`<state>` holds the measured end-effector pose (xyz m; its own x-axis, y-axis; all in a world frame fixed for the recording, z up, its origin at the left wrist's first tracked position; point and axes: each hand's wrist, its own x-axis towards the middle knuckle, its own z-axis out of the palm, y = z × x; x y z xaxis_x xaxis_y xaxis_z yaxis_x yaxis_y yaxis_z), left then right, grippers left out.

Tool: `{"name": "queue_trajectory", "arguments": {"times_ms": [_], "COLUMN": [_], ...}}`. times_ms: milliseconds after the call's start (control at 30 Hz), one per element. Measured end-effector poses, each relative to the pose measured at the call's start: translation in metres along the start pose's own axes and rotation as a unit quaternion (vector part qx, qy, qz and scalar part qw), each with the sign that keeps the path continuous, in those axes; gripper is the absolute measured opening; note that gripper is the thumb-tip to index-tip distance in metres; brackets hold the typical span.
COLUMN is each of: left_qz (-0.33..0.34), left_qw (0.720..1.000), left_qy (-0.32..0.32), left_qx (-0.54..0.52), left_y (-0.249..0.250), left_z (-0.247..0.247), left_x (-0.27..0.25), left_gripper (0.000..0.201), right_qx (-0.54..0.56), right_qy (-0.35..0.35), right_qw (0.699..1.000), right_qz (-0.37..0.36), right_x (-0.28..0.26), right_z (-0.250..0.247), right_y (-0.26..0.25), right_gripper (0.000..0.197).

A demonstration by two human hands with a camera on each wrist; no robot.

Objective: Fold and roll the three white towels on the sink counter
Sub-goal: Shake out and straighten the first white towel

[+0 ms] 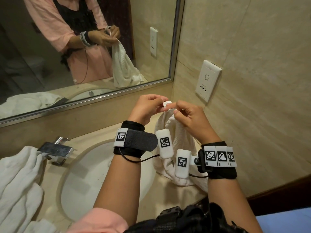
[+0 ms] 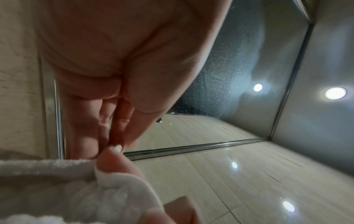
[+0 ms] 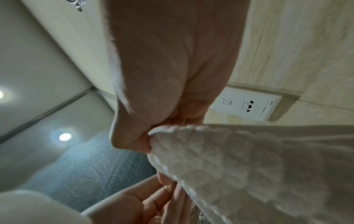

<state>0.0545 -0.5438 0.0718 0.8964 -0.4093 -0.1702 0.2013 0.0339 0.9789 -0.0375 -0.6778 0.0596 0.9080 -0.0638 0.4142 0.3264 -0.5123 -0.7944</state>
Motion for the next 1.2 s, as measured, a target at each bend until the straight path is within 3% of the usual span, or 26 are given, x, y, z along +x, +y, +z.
{"name": "queue_trajectory", "arguments": {"times_ms": [300, 367, 433, 567, 667, 733, 900, 1200], "left_qz": [0.016, 0.034, 0.053, 0.087, 0.106, 0.112, 0.119, 0.115], "left_qw": [0.999, 0.997, 0.995, 0.992, 0.989, 0.989, 0.991, 0.992], "left_qy": [-0.025, -0.036, -0.036, -0.016, -0.013, -0.013, -0.034, -0.040], "left_qx": [0.035, 0.062, 0.080, 0.087, 0.098, 0.096, 0.041, 0.016], "left_y": [-0.003, -0.003, -0.002, 0.001, 0.002, 0.002, 0.005, 0.004], "left_z": [-0.003, -0.004, -0.006, -0.016, -0.023, -0.024, -0.021, -0.025], "left_x": [-0.003, -0.005, -0.006, -0.006, -0.005, -0.005, -0.008, -0.012], "left_gripper": [0.006, 0.008, 0.010, 0.011, 0.010, 0.010, 0.012, 0.013], "right_qx": [-0.009, -0.016, -0.042, 0.006, 0.043, 0.034, 0.042, 0.144], "right_qy": [-0.024, -0.033, -0.040, -0.070, -0.028, -0.029, -0.119, -0.159], "right_qw": [1.000, 0.999, 0.998, 0.996, 0.995, 0.994, 0.980, 0.949], "right_qz": [0.008, -0.008, -0.014, 0.059, 0.087, 0.104, 0.155, 0.232], "right_x": [0.000, 0.000, 0.000, -0.002, -0.003, -0.003, -0.007, -0.008], "right_z": [0.000, 0.002, 0.001, -0.007, -0.013, -0.014, 0.001, 0.019], "right_y": [0.003, 0.002, 0.004, 0.012, 0.019, 0.026, 0.042, 0.031], "right_gripper": [0.023, 0.011, 0.024, 0.010, 0.006, 0.011, 0.024, 0.030]}}
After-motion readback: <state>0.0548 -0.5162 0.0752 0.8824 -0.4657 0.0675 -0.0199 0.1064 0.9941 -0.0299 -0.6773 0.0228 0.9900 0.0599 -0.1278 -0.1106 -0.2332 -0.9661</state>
